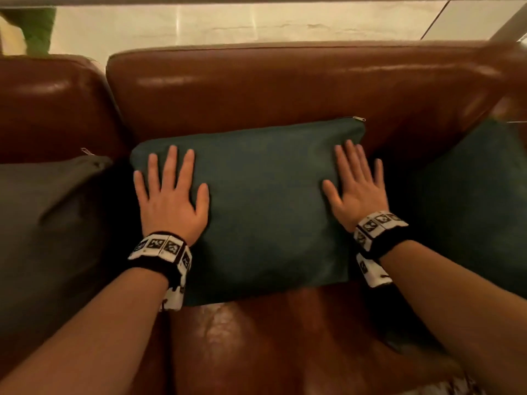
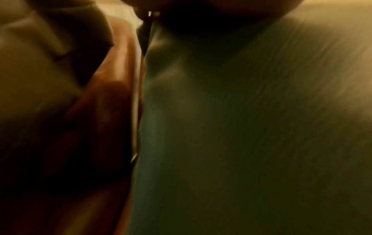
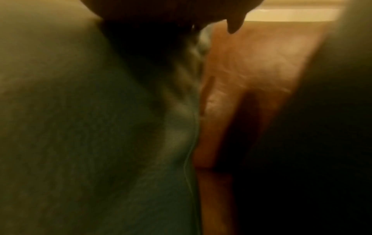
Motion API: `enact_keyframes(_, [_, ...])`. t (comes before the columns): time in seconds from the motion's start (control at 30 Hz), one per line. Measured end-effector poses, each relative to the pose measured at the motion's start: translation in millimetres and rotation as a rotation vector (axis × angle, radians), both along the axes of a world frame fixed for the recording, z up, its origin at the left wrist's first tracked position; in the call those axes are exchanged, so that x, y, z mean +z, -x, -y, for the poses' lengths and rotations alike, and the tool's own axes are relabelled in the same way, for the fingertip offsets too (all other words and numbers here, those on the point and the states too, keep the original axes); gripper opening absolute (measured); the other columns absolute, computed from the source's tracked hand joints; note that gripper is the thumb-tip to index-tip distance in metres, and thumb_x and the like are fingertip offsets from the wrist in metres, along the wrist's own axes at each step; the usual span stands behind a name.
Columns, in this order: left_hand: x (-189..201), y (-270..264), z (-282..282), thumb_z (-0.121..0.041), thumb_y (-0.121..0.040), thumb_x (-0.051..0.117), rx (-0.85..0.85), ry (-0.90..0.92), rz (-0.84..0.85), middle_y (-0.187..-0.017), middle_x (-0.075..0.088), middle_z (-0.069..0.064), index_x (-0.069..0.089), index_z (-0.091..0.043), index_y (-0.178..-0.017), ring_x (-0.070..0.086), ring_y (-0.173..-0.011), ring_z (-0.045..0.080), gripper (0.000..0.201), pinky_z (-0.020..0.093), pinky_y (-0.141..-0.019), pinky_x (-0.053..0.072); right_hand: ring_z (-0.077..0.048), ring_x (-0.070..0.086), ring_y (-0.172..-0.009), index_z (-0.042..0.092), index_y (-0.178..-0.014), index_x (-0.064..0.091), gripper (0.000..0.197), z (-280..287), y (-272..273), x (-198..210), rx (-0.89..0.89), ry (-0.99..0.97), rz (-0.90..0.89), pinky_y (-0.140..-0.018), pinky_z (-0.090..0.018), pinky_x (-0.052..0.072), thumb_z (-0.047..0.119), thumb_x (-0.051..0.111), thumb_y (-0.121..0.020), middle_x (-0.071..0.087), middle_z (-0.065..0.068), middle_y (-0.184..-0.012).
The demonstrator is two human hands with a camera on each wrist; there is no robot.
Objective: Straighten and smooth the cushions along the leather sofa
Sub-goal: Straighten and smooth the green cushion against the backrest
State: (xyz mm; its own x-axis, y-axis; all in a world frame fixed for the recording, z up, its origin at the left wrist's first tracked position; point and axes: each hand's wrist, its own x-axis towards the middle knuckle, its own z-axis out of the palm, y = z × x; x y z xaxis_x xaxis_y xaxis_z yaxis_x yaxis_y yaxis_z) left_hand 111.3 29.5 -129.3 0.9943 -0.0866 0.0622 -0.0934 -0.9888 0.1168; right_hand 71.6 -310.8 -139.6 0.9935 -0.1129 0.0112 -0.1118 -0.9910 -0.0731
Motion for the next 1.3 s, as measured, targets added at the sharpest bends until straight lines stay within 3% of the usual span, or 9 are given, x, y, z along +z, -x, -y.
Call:
enact_keyframes(0.1, [15, 5, 17, -0.048, -0.092, 0.030, 0.007, 0.028, 0.026, -0.164, 0.016, 0.005, 0.022, -0.026, -0.154, 0.007, -0.151, 0.037, 0.066, 0.058, -0.120, 0.002, -0.026, -0.006, -0.152, 0.022, -0.158, 0.006, 0.077, -3, 4, 9, -0.122, -0.064, 0.034, -0.122, -0.049, 0.002, 0.063, 0.020, -0.094, 0.002, -0.007, -0.166])
enact_keyframes(0.33, [17, -11, 63, -0.043, -0.101, 0.022, -0.283, -0.041, 0.021, -0.164, 0.019, -0.004, 0.015, -0.037, -0.155, 0.014, -0.151, 0.027, 0.055, 0.055, -0.121, 0.007, -0.021, -0.001, -0.153, 0.021, -0.157, 0.012, 0.064, -91, -42, 38, 0.231, 0.002, 0.170, -0.122, -0.046, 0.001, 0.047, 0.027, -0.101, 0.006, -0.002, -0.166])
enact_keyframes(0.63, [2, -15, 65, -0.044, -0.102, 0.017, -0.269, -0.030, 0.029, -0.165, 0.011, -0.003, 0.007, -0.037, -0.155, 0.008, -0.152, 0.028, 0.054, 0.055, -0.121, 0.000, -0.027, -0.003, -0.151, 0.029, -0.154, 0.021, 0.077, -70, 155, -123, 0.893, 0.333, -0.110, -0.121, -0.049, -0.008, 0.029, 0.054, -0.085, -0.001, -0.001, -0.166])
enact_keyframes(0.7, [4, -13, 65, -0.044, -0.102, 0.017, -0.278, -0.031, 0.044, -0.165, 0.011, -0.002, 0.007, -0.036, -0.155, 0.008, -0.152, 0.029, 0.055, 0.055, -0.121, 0.000, -0.026, 0.012, -0.151, 0.024, -0.151, 0.030, 0.071, -61, 159, -111, 0.976, 0.245, -0.153, -0.122, -0.046, -0.001, 0.025, 0.054, -0.084, 0.024, -0.001, -0.162])
enact_keyframes(0.77, [7, -6, 66, -0.044, -0.102, 0.018, -0.277, -0.018, 0.071, -0.165, 0.012, -0.001, 0.009, -0.033, -0.156, 0.006, -0.152, 0.030, 0.056, 0.054, -0.121, -0.002, -0.028, 0.050, -0.128, 0.019, -0.142, 0.044, 0.058, -61, 139, -77, 0.909, -0.085, -0.033, -0.113, -0.040, 0.028, 0.018, 0.057, -0.086, 0.060, -0.007, -0.136])
enact_keyframes(0.83, [7, 8, 69, -0.043, -0.102, 0.021, -0.257, 0.038, 0.099, -0.165, 0.011, 0.000, 0.012, -0.030, -0.156, 0.003, -0.152, 0.031, 0.057, 0.051, -0.122, -0.003, -0.033, 0.059, -0.110, 0.016, -0.137, 0.050, 0.049, -64, 91, -27, 0.659, -0.280, 0.195, -0.100, -0.041, 0.039, 0.015, 0.055, -0.089, 0.065, -0.011, -0.120])
enact_keyframes(0.9, [0, 29, 76, -0.044, -0.101, 0.025, -0.237, 0.089, 0.111, -0.165, 0.009, 0.001, 0.014, -0.030, -0.156, 0.000, -0.152, 0.033, 0.058, 0.049, -0.122, -0.003, -0.035, 0.048, -0.130, 0.018, -0.145, 0.044, 0.049, -69, 36, 17, 0.422, -0.241, 0.314, -0.112, -0.049, 0.030, 0.023, 0.047, -0.097, 0.054, -0.012, -0.139])
enact_keyframes(1.03, [-38, 72, 77, -0.045, -0.098, 0.036, -0.095, 0.169, 0.139, -0.164, 0.006, -0.001, 0.018, -0.033, -0.155, 0.001, -0.152, 0.032, 0.062, 0.049, -0.122, -0.001, -0.024, -0.003, -0.152, 0.034, -0.156, 0.005, 0.061, -91, -46, 44, 0.343, 0.035, 0.045, -0.121, -0.053, -0.001, 0.055, 0.021, -0.100, 0.002, 0.002, -0.166])
enact_keyframes(1.3, [-146, 164, 60, -0.045, -0.102, 0.012, 0.560, 0.758, 0.063, -0.164, 0.007, 0.008, 0.003, -0.023, -0.156, 0.009, -0.152, 0.030, 0.059, 0.050, -0.122, 0.012, -0.018, -0.006, -0.152, 0.041, -0.154, -0.004, 0.060, -91, -62, 27, 0.305, 0.068, -0.076, -0.121, -0.051, -0.004, 0.060, 0.010, -0.099, -0.003, 0.008, -0.166])
